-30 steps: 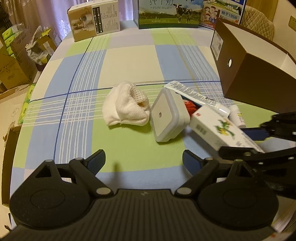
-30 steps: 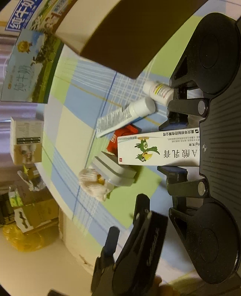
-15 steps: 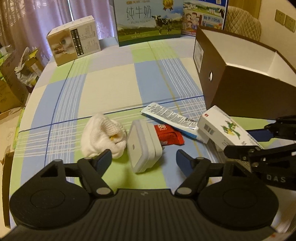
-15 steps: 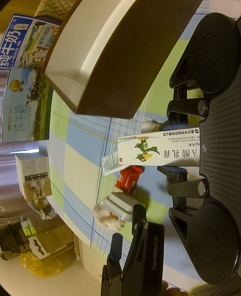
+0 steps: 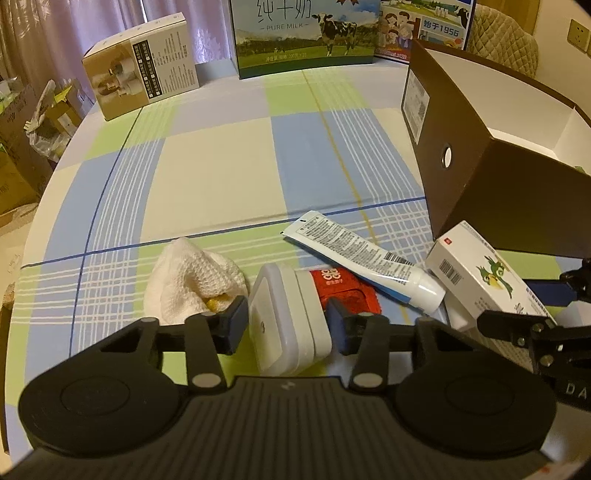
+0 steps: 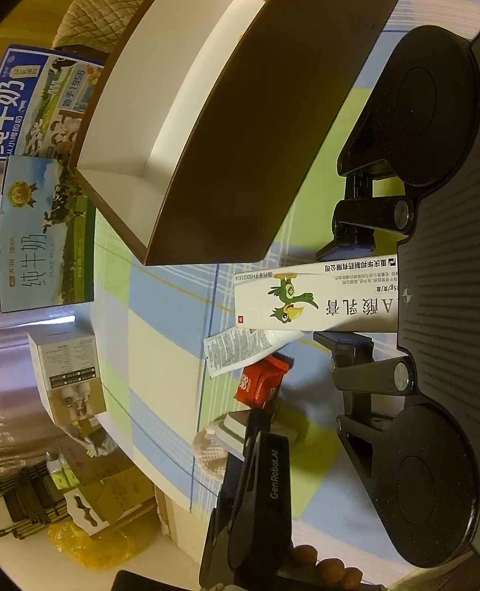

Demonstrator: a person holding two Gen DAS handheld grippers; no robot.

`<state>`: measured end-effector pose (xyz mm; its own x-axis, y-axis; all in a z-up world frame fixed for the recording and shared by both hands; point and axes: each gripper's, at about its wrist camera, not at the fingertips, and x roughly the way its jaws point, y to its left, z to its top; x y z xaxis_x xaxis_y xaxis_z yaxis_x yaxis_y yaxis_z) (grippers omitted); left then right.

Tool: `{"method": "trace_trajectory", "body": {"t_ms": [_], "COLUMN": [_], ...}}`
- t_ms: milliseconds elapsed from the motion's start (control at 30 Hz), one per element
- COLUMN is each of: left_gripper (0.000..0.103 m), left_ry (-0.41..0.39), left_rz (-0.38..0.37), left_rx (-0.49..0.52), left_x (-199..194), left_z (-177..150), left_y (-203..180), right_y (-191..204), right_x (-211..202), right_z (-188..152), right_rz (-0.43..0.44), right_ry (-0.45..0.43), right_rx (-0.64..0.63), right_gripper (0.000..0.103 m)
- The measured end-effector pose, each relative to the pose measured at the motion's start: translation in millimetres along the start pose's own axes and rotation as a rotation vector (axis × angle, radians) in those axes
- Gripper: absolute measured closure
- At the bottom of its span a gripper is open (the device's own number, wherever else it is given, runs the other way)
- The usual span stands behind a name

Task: Organize objects
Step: 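Close the left tool on the white square container and lift it, then carry the white container and ointment box with both tools over the brown box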

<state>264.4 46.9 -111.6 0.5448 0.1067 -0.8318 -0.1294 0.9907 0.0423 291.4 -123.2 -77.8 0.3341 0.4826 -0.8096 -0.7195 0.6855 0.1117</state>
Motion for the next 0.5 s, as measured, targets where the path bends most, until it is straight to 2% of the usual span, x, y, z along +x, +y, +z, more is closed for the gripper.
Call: {"method": "trace_trajectory", "body": {"t_ms": [100,500], "left_gripper": [0.072,0.075], "left_ry": [-0.002,-0.026], "left_rz": [0.000,0.026], "left_rx": [0.003,0.013], "left_x": [2.7,-4.9], "left_z": [-1.4,-11.5], "left_y": [0.1,3.8], "right_y": [0.8,0.8], "right_x": [2.5,3.6], "right_z": [-1.0,-1.7], "right_rz": [0.002,0.018], "right_ry": [0.008,0.007], "right_rx": [-0.002,0.001], "right_gripper": [0.068,0.068]}}
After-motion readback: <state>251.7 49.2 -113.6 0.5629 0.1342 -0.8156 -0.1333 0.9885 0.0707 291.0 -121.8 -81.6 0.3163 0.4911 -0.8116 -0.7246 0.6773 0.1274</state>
